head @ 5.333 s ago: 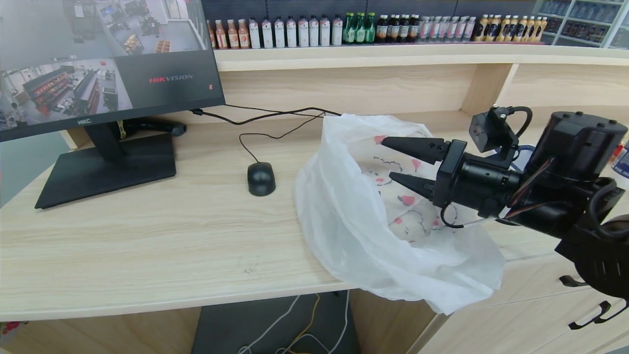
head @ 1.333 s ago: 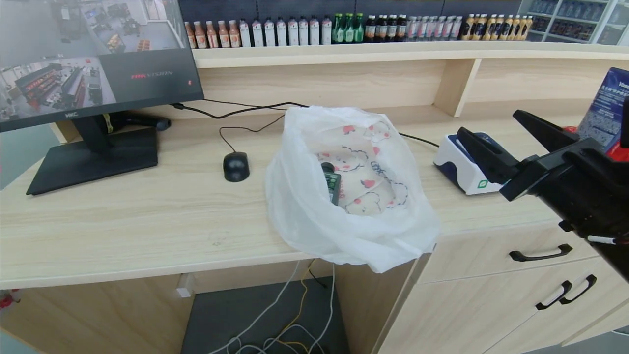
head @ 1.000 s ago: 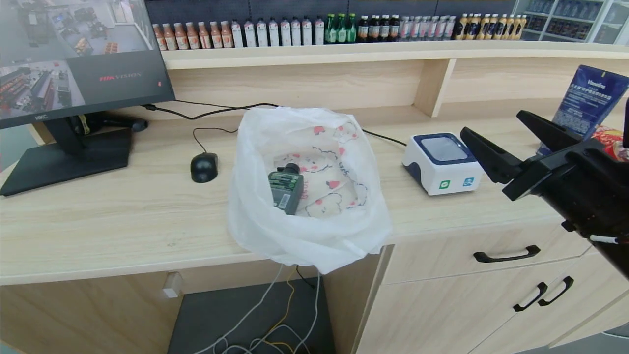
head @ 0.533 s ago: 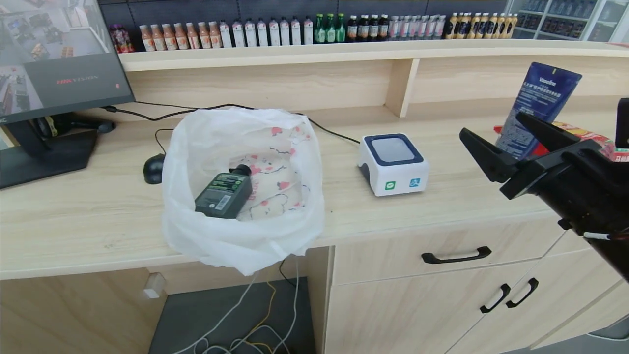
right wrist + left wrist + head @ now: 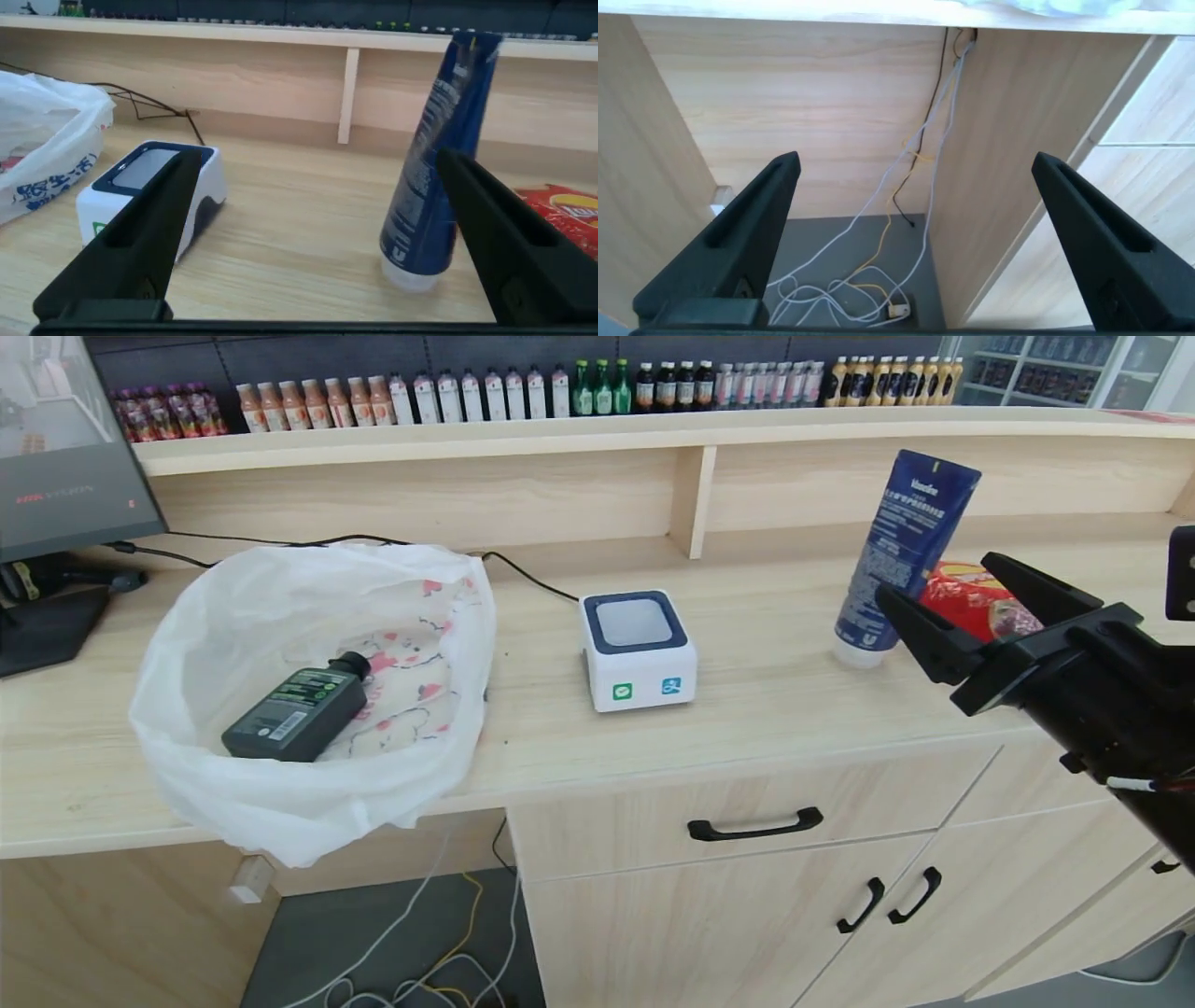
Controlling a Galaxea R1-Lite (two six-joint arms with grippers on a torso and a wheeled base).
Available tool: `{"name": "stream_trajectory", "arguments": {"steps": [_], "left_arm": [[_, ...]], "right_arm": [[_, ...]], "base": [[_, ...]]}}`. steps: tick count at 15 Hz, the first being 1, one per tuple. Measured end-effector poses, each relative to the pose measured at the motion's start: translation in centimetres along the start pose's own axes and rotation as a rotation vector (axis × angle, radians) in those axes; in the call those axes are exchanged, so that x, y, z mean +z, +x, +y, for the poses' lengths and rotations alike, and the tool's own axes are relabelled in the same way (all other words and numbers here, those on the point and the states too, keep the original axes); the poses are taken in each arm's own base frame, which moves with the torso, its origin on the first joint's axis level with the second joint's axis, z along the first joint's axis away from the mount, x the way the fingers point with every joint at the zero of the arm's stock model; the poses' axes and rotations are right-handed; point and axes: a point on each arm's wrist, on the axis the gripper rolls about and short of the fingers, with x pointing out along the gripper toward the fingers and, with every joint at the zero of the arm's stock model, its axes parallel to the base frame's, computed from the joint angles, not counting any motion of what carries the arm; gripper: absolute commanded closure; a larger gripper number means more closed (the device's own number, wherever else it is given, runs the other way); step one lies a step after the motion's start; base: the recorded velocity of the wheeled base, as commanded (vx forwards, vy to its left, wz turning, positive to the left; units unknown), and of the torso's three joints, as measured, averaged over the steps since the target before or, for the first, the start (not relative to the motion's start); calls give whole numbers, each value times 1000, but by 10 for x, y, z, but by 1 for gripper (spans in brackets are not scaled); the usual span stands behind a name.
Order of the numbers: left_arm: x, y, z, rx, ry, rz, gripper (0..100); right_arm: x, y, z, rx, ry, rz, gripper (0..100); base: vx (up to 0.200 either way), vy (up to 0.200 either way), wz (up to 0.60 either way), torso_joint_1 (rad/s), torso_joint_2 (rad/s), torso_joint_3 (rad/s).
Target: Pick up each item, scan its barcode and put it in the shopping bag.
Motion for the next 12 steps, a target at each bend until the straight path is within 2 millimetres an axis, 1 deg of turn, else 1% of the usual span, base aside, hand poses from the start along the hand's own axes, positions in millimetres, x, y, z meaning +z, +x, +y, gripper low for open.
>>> {"name": "stream_trajectory", "arguments": {"steps": [1,6,9,12], "left_arm": [[0,0,0,0,0,0,0],[0,0,0,0,4,-1,0],[0,0,0,-1,7,0,0],[0,0,0,0,8,-1,0]], "right_arm": [[0,-1,0,0,0,0,0],[1,-10,0,1,1,9,0],[-3,-15,1,3,2,31,0],[-11,-28,2,9,-7,79,0]], "base": [[0,-200,0,7,2,2],[0,0,0,0,0,0],[0,0,0,0,0,0],[0,0,0,0,0,0]]}}
